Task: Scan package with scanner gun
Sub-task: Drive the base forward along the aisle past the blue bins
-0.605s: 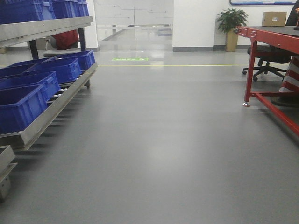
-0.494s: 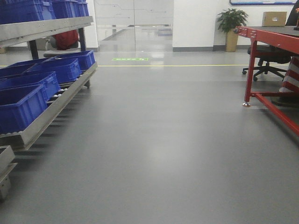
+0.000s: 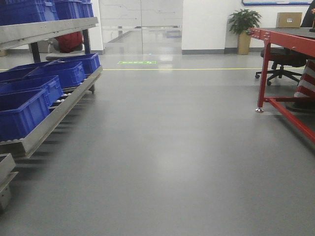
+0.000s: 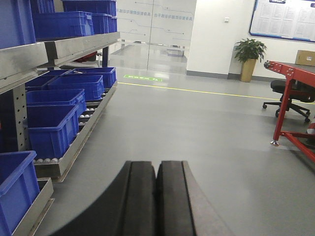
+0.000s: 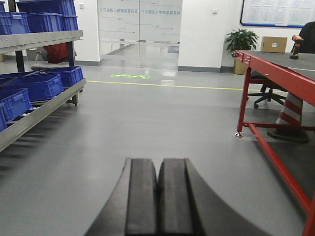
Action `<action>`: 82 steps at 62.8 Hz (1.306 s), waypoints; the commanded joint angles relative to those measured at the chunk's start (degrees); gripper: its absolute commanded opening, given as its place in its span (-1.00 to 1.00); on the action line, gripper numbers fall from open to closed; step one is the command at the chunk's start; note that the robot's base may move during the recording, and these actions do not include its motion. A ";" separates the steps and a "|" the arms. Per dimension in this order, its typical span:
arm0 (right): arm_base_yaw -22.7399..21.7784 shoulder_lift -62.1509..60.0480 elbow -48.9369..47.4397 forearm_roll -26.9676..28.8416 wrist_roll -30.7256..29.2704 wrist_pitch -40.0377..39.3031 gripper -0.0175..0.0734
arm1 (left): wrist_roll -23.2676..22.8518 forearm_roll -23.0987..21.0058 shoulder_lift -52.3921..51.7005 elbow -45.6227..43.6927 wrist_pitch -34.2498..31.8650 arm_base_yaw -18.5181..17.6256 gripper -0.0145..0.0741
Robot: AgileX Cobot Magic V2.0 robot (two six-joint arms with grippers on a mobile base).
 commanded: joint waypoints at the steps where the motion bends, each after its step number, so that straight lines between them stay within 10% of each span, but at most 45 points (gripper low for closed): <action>1: -0.32 -0.19 -0.01 0.07 -0.21 -1.15 -0.97 | 0.12 -0.14 -0.23 -0.13 -0.67 0.30 -0.92; 82: -0.32 -0.19 -0.01 0.07 -0.21 -1.15 -0.97 | 0.12 -0.14 -0.23 -0.13 -0.67 0.30 -0.92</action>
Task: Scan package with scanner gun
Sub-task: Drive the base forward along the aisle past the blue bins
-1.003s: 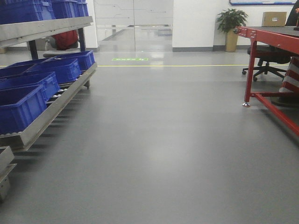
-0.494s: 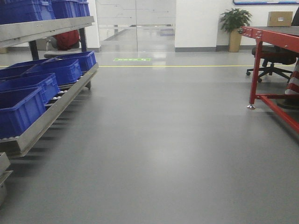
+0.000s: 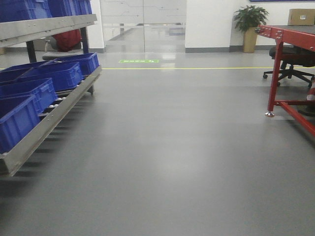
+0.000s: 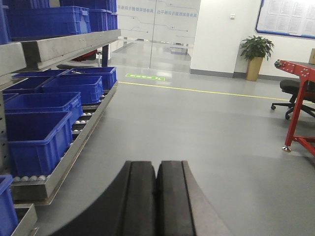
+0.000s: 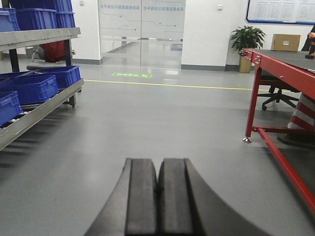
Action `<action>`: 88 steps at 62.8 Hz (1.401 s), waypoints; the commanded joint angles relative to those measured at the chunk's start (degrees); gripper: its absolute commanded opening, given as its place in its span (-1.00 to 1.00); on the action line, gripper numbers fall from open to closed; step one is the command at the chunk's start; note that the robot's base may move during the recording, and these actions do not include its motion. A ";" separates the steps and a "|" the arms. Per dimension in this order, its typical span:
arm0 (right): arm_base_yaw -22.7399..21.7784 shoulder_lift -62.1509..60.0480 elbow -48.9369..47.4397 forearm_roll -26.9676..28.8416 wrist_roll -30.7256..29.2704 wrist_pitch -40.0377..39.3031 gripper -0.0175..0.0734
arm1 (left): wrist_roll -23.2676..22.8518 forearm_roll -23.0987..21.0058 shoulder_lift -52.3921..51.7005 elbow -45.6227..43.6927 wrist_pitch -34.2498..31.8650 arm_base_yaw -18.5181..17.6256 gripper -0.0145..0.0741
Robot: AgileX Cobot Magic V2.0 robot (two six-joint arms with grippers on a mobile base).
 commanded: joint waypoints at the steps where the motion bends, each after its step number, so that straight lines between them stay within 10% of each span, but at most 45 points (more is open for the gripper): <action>1: -0.32 -0.19 -0.01 0.07 -0.21 -1.15 -0.97 | 0.12 -0.14 -0.23 -0.13 -0.67 0.30 -0.92; 88: -0.32 -0.19 -0.01 0.07 -0.21 -1.15 -0.97 | 0.12 -0.14 -0.23 -0.13 -0.67 0.30 -0.92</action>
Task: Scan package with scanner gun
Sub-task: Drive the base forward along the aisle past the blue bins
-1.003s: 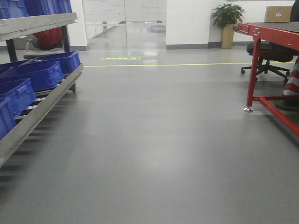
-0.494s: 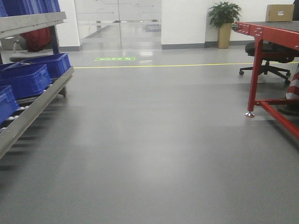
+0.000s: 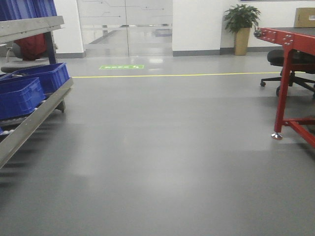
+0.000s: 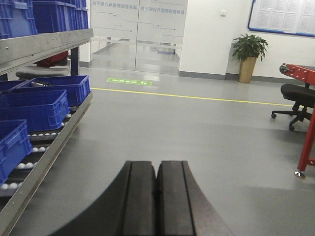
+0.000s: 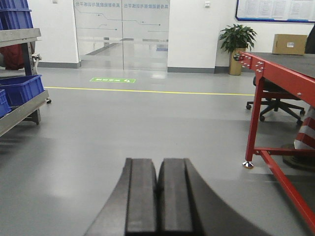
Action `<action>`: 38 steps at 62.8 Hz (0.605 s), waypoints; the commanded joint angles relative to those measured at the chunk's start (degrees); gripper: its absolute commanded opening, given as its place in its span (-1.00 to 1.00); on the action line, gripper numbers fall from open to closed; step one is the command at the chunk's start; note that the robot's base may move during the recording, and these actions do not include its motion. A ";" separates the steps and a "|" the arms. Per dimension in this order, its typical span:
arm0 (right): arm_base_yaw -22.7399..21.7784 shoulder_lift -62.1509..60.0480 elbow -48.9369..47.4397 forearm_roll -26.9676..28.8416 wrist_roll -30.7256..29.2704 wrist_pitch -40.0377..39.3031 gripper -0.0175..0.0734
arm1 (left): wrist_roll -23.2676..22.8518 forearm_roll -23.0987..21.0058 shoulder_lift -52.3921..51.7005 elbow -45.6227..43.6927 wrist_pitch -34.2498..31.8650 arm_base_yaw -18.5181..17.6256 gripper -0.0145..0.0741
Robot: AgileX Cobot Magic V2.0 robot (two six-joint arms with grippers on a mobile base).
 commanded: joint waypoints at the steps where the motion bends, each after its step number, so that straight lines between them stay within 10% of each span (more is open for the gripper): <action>1: -0.32 -0.19 -0.01 0.07 -0.21 -1.12 -0.97 | 0.12 -0.14 -0.23 -0.13 -0.67 0.30 -0.92; 38: -0.32 -0.19 -0.01 0.07 -0.21 -1.12 -0.97 | 0.12 -0.14 -0.23 -0.13 -0.67 0.30 -0.92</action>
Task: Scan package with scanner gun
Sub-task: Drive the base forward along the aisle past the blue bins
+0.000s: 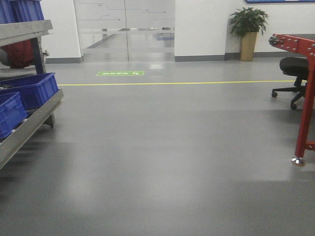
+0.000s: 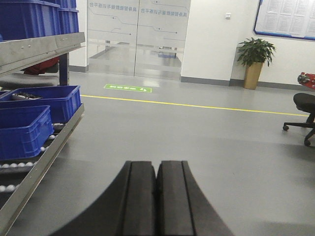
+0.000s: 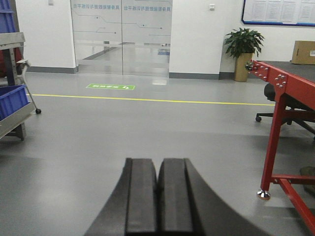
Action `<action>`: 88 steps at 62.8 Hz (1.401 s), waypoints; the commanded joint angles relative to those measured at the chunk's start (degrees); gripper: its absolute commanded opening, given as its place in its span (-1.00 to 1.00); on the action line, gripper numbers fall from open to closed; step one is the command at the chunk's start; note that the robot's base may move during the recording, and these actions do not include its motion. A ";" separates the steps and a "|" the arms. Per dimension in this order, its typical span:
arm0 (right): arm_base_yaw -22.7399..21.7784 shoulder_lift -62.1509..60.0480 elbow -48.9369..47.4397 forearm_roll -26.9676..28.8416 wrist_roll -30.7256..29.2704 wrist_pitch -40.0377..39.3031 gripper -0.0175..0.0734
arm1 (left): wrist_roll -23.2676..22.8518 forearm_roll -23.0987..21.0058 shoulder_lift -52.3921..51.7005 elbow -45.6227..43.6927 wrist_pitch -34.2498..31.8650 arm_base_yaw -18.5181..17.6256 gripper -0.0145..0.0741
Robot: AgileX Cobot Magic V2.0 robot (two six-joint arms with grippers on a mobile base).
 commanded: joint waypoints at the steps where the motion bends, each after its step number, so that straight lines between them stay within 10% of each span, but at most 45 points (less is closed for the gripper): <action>1: -0.32 -0.19 -0.01 0.07 -0.21 -1.12 -0.97 | 0.12 -0.14 -0.23 -0.13 -0.67 0.30 -0.92; 88: -0.32 -0.19 -0.01 0.07 -0.21 -1.12 -0.97 | 0.12 -0.14 -0.23 -0.13 -0.67 0.30 -0.92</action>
